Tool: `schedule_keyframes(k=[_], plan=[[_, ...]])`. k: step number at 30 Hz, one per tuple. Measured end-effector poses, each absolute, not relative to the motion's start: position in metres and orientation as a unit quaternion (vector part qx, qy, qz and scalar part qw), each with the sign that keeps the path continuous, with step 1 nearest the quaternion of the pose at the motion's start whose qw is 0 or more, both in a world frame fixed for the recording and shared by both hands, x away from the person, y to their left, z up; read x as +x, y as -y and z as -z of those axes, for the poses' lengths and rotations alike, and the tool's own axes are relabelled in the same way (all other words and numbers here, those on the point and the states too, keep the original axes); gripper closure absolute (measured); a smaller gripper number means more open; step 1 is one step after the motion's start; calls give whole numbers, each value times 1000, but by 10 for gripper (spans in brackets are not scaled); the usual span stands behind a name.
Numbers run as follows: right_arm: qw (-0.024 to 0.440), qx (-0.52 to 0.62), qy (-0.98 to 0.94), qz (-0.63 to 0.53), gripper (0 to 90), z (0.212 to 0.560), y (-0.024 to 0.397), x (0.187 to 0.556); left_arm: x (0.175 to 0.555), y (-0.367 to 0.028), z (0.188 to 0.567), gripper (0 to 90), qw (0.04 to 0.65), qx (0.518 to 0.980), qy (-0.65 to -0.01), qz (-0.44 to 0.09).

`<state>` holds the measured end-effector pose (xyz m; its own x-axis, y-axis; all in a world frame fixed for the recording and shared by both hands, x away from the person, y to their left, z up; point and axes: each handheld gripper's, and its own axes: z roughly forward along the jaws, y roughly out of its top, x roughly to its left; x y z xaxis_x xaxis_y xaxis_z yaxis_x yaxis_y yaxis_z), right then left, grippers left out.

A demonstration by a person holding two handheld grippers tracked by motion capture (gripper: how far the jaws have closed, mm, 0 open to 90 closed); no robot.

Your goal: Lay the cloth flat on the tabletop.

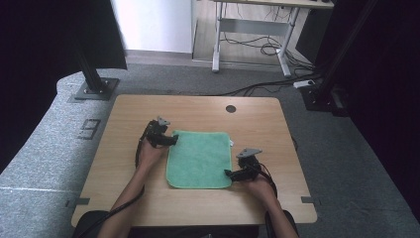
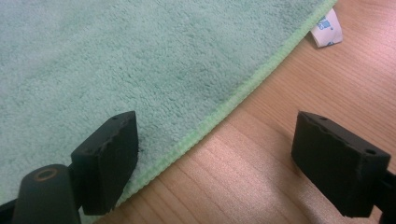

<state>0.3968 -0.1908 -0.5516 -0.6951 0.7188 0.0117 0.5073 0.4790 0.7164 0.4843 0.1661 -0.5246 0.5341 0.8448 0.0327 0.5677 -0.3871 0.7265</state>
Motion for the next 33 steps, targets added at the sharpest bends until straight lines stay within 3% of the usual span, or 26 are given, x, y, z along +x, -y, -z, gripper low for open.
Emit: schedule_keyframes(k=[8, 17, 33], plan=[[151, 372, -844, -355, 123, 552, 190, 396, 410, -164, 528, 159, 328, 849, -374, -175], [159, 413, -832, -335, 87, 550, 187, 393, 368, -179, 539, 149, 298, 863, -368, -177], [169, 433, -819, -335, 96, 551, 188, 395, 379, -180, 541, 151, 302, 848, -391, -194]])
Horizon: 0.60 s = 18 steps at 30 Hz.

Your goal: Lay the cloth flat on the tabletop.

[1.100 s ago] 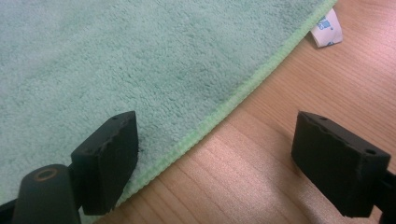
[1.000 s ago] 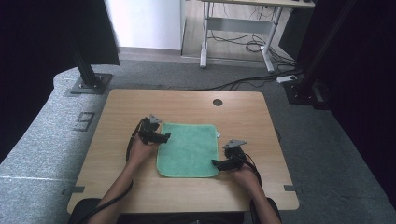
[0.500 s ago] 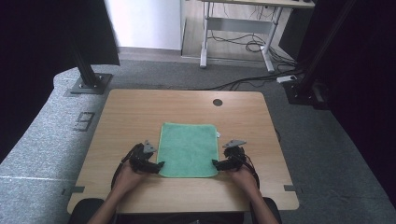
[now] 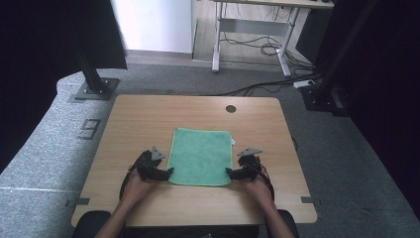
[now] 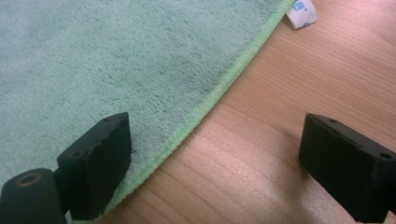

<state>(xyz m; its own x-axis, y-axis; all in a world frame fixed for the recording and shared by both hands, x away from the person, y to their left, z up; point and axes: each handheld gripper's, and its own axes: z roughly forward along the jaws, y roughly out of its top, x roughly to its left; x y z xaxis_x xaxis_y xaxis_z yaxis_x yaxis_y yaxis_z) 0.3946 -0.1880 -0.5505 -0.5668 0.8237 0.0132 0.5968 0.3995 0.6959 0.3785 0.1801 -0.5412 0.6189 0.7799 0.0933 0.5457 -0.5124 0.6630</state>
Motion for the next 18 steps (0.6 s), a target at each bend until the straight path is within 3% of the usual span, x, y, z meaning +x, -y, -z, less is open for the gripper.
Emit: schedule_keyframes(k=[18], plan=[[180, 412, -818, -358, 129, 541, 195, 394, 368, -180, 531, 143, 323, 849, -372, -191]])
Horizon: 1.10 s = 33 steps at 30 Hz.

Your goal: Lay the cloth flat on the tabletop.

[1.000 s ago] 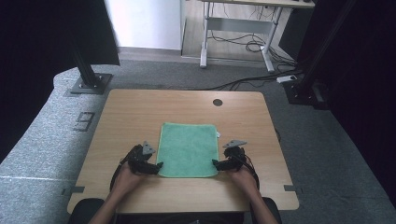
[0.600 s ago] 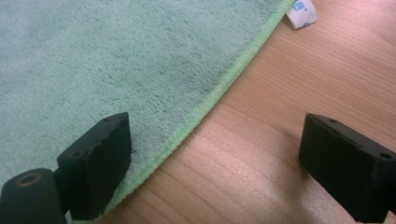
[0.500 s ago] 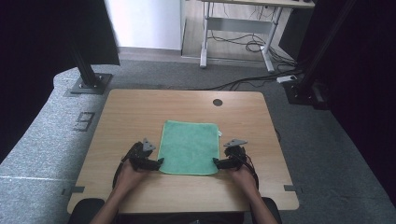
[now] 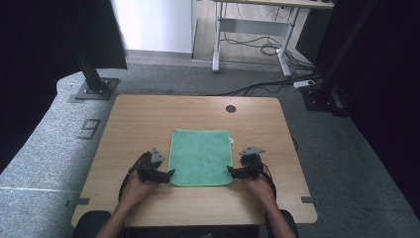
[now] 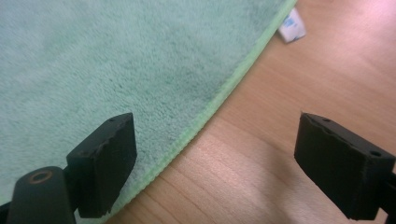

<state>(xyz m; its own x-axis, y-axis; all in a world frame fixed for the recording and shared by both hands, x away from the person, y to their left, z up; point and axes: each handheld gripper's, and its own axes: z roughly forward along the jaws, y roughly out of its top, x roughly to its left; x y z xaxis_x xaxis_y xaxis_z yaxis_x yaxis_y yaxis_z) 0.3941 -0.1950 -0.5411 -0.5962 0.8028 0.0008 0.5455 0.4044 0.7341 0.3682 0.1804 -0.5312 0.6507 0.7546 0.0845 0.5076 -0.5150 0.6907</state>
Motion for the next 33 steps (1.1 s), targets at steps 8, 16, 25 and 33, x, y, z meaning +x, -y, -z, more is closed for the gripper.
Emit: schedule_keyframes(k=[8, 16, 25, 33], plan=[[183, 416, -811, -368, 108, 532, 214, 379, 360, -201, 522, 128, 343, 840, -379, -180], [178, 433, -809, -356, 48, 540, 231, 370, 357, -221, 528, 119, 334, 835, -402, -174], [180, 436, -812, -343, 18, 552, 237, 376, 364, -229, 541, 100, 311, 836, -420, -164], [175, 431, -816, -342, 0, 556, 234, 377, 367, -232, 548, 19, 315, 832, -429, -159]])
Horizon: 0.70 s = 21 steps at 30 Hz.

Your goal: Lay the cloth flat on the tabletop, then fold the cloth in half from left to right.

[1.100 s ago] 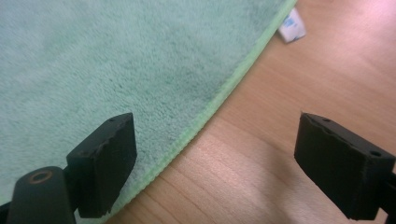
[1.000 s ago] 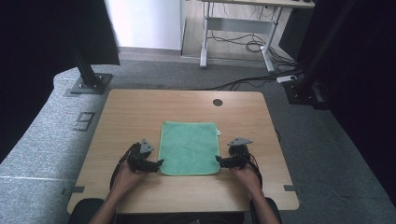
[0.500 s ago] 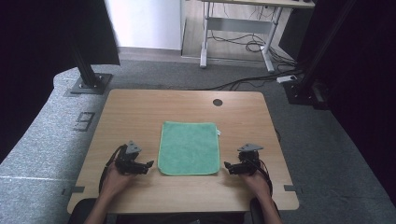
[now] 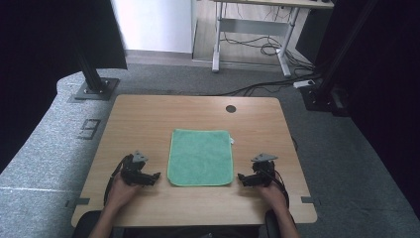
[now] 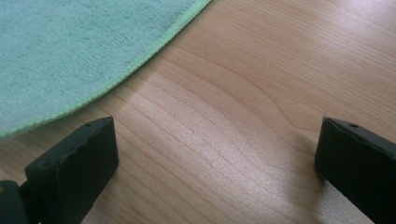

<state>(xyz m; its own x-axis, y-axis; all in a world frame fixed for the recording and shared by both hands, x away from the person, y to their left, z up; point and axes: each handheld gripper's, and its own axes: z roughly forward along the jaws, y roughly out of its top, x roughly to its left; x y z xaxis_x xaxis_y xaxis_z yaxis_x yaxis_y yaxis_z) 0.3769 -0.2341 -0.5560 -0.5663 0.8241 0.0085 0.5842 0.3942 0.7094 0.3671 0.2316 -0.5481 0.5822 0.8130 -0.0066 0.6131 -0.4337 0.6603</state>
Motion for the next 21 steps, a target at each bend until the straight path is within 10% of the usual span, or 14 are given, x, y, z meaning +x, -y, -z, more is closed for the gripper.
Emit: schedule_keyframes(k=[21], plan=[[179, 433, -814, -344, 0, 557, 233, 377, 368, -231, 549, 0, 315, 833, -427, -157]])
